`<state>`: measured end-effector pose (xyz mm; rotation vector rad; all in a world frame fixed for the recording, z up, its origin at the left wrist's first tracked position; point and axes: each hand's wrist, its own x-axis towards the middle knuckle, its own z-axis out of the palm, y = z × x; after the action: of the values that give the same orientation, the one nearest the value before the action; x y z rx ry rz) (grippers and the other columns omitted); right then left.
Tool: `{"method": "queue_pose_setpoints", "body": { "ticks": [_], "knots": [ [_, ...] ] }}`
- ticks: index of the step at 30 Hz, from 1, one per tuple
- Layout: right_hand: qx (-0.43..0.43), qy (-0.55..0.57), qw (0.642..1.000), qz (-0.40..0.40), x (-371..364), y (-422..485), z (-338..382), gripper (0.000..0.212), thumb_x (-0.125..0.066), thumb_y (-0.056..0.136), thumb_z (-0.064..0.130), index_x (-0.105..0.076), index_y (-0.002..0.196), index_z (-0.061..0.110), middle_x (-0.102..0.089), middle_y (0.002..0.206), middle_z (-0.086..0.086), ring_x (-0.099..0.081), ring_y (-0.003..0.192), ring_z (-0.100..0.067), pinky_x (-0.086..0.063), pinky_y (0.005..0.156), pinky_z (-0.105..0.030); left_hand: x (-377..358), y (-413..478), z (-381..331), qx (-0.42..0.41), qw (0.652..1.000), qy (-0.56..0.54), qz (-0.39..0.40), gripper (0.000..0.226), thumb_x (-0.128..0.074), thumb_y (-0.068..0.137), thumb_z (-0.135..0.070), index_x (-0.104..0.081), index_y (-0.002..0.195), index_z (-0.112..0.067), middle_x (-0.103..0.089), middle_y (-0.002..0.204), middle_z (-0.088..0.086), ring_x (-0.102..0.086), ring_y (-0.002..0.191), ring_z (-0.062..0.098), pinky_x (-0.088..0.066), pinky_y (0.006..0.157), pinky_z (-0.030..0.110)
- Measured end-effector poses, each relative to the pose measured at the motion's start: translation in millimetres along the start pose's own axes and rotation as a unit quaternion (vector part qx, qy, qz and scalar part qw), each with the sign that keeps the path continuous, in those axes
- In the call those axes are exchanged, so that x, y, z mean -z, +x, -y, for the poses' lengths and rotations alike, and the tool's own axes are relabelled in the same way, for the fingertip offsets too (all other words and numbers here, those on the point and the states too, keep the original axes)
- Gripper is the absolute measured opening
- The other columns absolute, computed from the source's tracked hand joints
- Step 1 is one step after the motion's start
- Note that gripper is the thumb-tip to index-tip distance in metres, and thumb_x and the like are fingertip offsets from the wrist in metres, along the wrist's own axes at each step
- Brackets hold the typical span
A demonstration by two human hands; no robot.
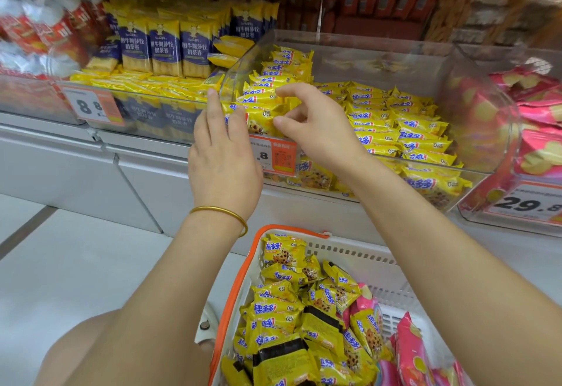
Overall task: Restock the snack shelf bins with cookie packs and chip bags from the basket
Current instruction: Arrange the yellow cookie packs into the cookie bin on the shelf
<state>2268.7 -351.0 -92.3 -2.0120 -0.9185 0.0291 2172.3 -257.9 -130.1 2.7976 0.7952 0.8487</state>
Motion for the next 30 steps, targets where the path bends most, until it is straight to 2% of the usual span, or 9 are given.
{"method": "queue_pose_setpoints", "body": {
  "ticks": [4, 7, 8, 10, 12, 19, 23, 26, 30],
  "knots": [
    [-0.001, -0.037, 0.999, 0.017, -0.1, 2.8, -0.5, 0.027, -0.062, 0.089, 0.018, -0.06, 0.115, 0.024, -0.058, 0.087, 0.007, -0.056, 0.081, -0.012, -0.054, 0.075, -0.036, -1.2, 2.2, -1.7, 0.0, 1.0, -0.007, -0.01, 0.055, -0.053, 0.085, -0.007, -0.037, 0.137, -0.006, -0.008, 0.157, 0.013, -0.015, 0.142, 0.032, -0.033, 0.103, 0.047],
    [-0.003, -0.065, 0.998, -0.006, -1.1, 5.5, -2.5, 0.026, -0.062, 0.087, 0.016, -0.059, 0.112, 0.023, -0.054, 0.097, 0.002, -0.048, 0.075, -0.002, -0.042, 0.065, -0.013, -1.2, 3.5, -2.2, -0.021, 0.999, -0.017, -0.026, 0.057, -0.052, 0.083, -0.005, -0.036, 0.138, -0.004, -0.01, 0.157, 0.014, -0.009, 0.145, 0.029, -0.022, 0.112, 0.045],
    [-0.015, -0.059, 0.998, -0.028, -1.2, 6.6, -3.5, 0.03, -0.063, 0.085, 0.016, -0.056, 0.113, 0.021, -0.052, 0.101, 0.0, -0.047, 0.077, -0.002, -0.04, 0.065, -0.012, -1.4, 3.9, -2.8, -0.04, 0.999, -0.019, -0.028, 0.061, -0.052, 0.083, -0.004, -0.033, 0.141, -0.005, -0.011, 0.157, 0.014, -0.007, 0.146, 0.028, -0.019, 0.114, 0.045],
    [-0.054, -0.015, 0.997, -0.058, -0.6, 7.9, -3.3, 0.039, -0.065, 0.084, 0.013, -0.049, 0.119, 0.015, -0.054, 0.102, -0.001, -0.056, 0.088, -0.01, -0.047, 0.075, -0.023, -2.2, 4.1, -3.6, -0.076, 0.997, -0.009, -0.009, 0.071, -0.052, 0.085, -0.006, -0.021, 0.148, -0.013, -0.009, 0.158, 0.013, -0.003, 0.146, 0.027, -0.012, 0.117, 0.045],
    [-0.075, -0.008, 0.996, -0.046, -0.9, 9.7, -3.1, 0.038, -0.064, 0.085, 0.011, -0.049, 0.12, 0.012, -0.063, 0.098, -0.003, -0.063, 0.091, -0.017, -0.052, 0.08, -0.033, -2.8, 4.3, -2.5, -0.088, 0.996, 0.012, 0.013, 0.074, -0.052, 0.086, -0.009, -0.015, 0.15, -0.018, -0.007, 0.158, 0.011, 0.0, 0.146, 0.026, -0.008, 0.117, 0.045],
    [-0.028, -0.027, 0.997, 0.06, 5.1, 5.5, -1.0, 0.044, -0.046, 0.092, 0.0, -0.046, 0.135, 0.008, -0.062, 0.103, -0.004, -0.063, 0.1, -0.02, -0.05, 0.089, -0.032, -2.1, 4.2, -5.0, -0.065, 0.996, 0.055, -0.006, 0.066, -0.057, 0.082, -0.009, -0.032, 0.142, -0.017, -0.027, 0.152, 0.015, -0.013, 0.144, 0.029, -0.015, 0.114, 0.052],
    [-0.042, -0.007, 0.998, 0.046, 6.4, 6.9, -1.6, 0.065, -0.047, 0.089, -0.004, -0.029, 0.145, 0.022, -0.054, 0.117, -0.005, -0.061, 0.103, -0.02, -0.052, 0.081, -0.031, -4.5, 7.5, -7.1, -0.065, 0.996, 0.052, -0.036, 0.053, -0.059, 0.081, -0.008, -0.045, 0.133, -0.011, -0.042, 0.141, 0.019, -0.026, 0.14, 0.033, -0.022, 0.111, 0.054],
    [-0.047, -0.028, 0.996, 0.076, 7.1, 11.6, -0.3, 0.078, -0.049, 0.088, -0.007, -0.019, 0.149, 0.032, -0.047, 0.126, -0.007, -0.057, 0.108, -0.021, -0.051, 0.078, -0.028, -8.4, 8.1, -8.6, -0.064, 0.996, 0.053, -0.043, 0.049, -0.058, 0.081, -0.007, -0.048, 0.128, -0.008, -0.045, 0.137, 0.021, -0.029, 0.138, 0.036, -0.026, 0.109, 0.055],
    [-0.044, -0.062, 0.995, 0.069, 3.0, 14.9, 0.4, 0.068, -0.05, 0.088, -0.006, -0.029, 0.146, 0.023, -0.052, 0.11, -0.002, -0.054, 0.104, -0.02, -0.049, 0.085, -0.032, -11.6, 5.6, -10.8, -0.065, 0.994, 0.074, -0.048, 0.048, -0.058, 0.078, -0.006, -0.049, 0.124, -0.007, -0.048, 0.133, 0.023, -0.033, 0.135, 0.039, -0.034, 0.1, 0.053]
  ]
}}
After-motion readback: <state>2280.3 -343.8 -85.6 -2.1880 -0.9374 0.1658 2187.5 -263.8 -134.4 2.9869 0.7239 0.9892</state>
